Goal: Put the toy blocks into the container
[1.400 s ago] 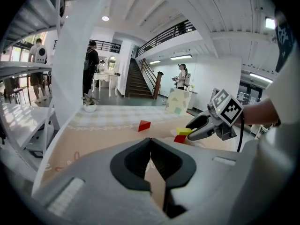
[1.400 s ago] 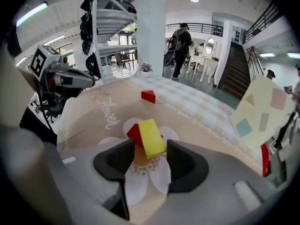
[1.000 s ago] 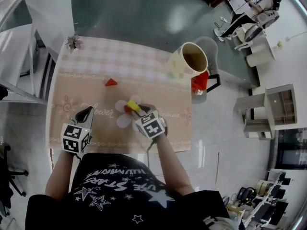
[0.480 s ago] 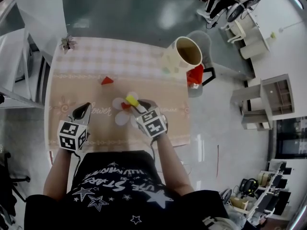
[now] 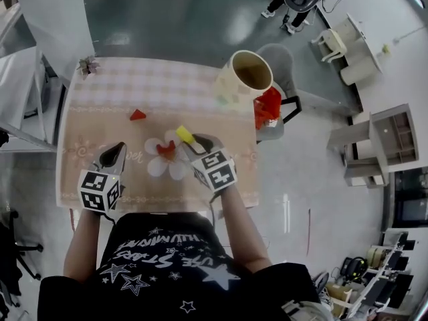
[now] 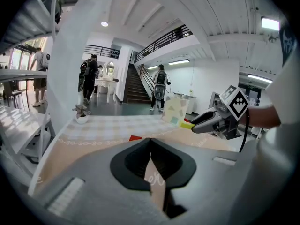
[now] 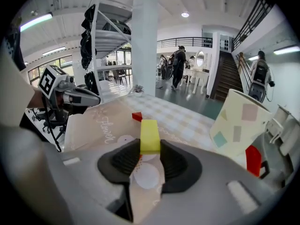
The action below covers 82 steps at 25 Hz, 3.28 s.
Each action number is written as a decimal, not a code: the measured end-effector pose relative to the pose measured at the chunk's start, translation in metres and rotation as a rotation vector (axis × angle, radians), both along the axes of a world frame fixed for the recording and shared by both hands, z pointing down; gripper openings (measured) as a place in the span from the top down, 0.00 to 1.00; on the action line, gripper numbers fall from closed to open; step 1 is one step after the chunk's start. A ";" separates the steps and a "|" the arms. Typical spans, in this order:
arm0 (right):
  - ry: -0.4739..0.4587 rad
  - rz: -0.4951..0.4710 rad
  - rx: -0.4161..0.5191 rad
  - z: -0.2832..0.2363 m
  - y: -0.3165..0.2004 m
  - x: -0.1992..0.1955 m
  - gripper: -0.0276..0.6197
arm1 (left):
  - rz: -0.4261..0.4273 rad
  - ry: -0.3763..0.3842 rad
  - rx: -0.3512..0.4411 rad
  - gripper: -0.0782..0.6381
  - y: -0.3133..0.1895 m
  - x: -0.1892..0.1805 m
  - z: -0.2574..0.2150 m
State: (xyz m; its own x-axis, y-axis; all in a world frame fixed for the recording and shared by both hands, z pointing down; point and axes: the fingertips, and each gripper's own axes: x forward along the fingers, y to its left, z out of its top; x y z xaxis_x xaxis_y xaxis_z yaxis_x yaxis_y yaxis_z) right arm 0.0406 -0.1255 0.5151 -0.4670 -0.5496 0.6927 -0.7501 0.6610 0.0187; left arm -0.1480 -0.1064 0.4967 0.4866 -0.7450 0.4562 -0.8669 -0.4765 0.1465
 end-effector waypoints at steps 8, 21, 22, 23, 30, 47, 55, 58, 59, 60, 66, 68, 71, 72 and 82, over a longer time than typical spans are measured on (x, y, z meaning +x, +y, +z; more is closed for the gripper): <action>-0.035 0.008 0.079 -0.036 -0.029 0.058 0.75 | 0.001 -0.002 0.085 0.88 -0.019 0.054 -0.047; -0.050 0.077 0.186 -0.081 -0.079 0.140 0.75 | 0.031 -0.014 0.141 0.88 -0.069 0.128 -0.077; -0.050 0.084 0.193 -0.084 -0.084 0.146 0.75 | 0.035 -0.015 0.148 0.88 -0.074 0.133 -0.079; -0.051 0.091 0.201 -0.086 -0.088 0.152 0.75 | 0.038 -0.016 0.154 0.88 -0.079 0.138 -0.082; -0.042 0.144 0.251 -0.101 -0.127 0.190 0.75 | 0.064 -0.014 0.188 0.88 -0.118 0.172 -0.096; 0.012 0.216 0.233 -0.089 -0.202 0.225 0.74 | 0.103 -0.083 0.220 0.88 -0.169 0.210 -0.089; -0.001 0.212 0.255 -0.088 -0.208 0.218 0.66 | 0.088 -0.081 0.210 0.88 -0.170 0.203 -0.084; -0.003 0.218 0.257 -0.089 -0.208 0.217 0.64 | 0.086 -0.078 0.214 0.88 -0.170 0.200 -0.085; -0.003 0.219 0.257 -0.090 -0.207 0.216 0.64 | 0.085 -0.077 0.216 0.88 -0.169 0.200 -0.086; -0.003 0.219 0.258 -0.091 -0.205 0.215 0.64 | 0.083 -0.075 0.218 0.88 -0.168 0.198 -0.087; -0.019 0.229 0.284 -0.104 -0.194 0.209 0.64 | 0.072 -0.064 0.220 0.88 -0.158 0.188 -0.092; -0.027 0.231 0.301 -0.110 -0.190 0.204 0.64 | 0.064 -0.057 0.226 0.88 -0.154 0.182 -0.095; -0.030 0.232 0.319 -0.120 -0.182 0.196 0.64 | 0.048 -0.042 0.237 0.88 -0.147 0.169 -0.101; -0.029 0.233 0.326 -0.123 -0.178 0.193 0.64 | 0.044 -0.040 0.241 0.88 -0.145 0.165 -0.104; -0.095 0.189 0.342 -0.138 -0.139 0.136 0.64 | -0.015 -0.029 0.243 0.88 -0.107 0.107 -0.105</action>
